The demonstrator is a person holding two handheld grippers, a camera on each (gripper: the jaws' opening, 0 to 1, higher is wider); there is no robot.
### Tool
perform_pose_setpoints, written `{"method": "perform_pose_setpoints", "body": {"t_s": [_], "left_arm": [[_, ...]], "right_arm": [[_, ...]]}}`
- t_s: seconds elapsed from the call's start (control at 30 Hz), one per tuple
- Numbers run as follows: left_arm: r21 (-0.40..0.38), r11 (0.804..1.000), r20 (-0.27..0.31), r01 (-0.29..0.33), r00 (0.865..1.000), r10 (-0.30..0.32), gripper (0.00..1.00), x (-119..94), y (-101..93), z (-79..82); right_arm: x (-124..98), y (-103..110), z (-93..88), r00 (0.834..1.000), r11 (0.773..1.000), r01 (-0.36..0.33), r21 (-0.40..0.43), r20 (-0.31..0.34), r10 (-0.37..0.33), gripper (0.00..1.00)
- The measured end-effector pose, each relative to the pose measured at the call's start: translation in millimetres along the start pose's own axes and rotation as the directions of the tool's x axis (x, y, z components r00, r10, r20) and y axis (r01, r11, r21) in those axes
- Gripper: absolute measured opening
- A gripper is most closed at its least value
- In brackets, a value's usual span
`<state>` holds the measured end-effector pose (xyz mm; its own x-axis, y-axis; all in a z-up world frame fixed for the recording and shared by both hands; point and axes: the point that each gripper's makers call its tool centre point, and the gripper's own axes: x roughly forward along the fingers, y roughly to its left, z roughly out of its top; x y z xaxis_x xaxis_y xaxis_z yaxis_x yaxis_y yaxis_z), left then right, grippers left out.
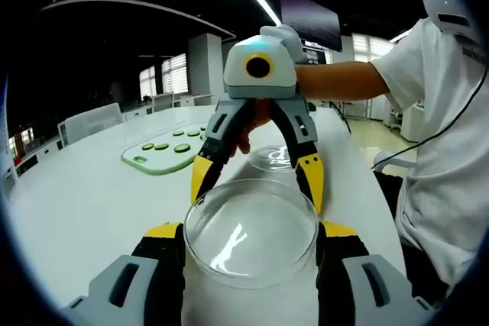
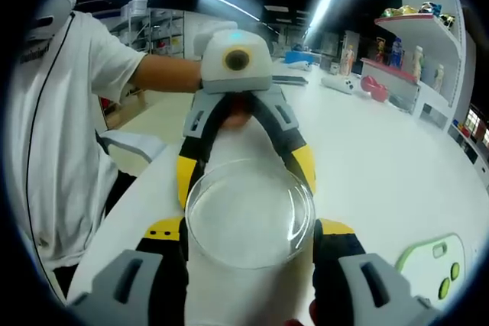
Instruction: Open the petri dish lid, add cucumber slices into the petri dish, and close the lid
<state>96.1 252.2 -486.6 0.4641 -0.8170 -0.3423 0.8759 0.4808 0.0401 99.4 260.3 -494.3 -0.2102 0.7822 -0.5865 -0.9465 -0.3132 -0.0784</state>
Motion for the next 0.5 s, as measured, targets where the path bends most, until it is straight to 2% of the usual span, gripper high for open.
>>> {"method": "perform_pose_setpoints", "body": {"t_s": [0.2,0.5], "left_arm": [[0.005,1.000,0.010,0.007,1.000,-0.007,0.73,-2,-2.4,0.9],[-0.004,1.000,0.062,-0.011,0.998,0.012,0.73,-8,-1.1,16.1]], "right_arm": [[-2,1,0.6,1.000,1.000,0.001,0.023,0.012,-0.001,0.67],[-14,2,4.9,0.998,0.998,0.029,0.048,0.054,-0.031,0.69]]}}
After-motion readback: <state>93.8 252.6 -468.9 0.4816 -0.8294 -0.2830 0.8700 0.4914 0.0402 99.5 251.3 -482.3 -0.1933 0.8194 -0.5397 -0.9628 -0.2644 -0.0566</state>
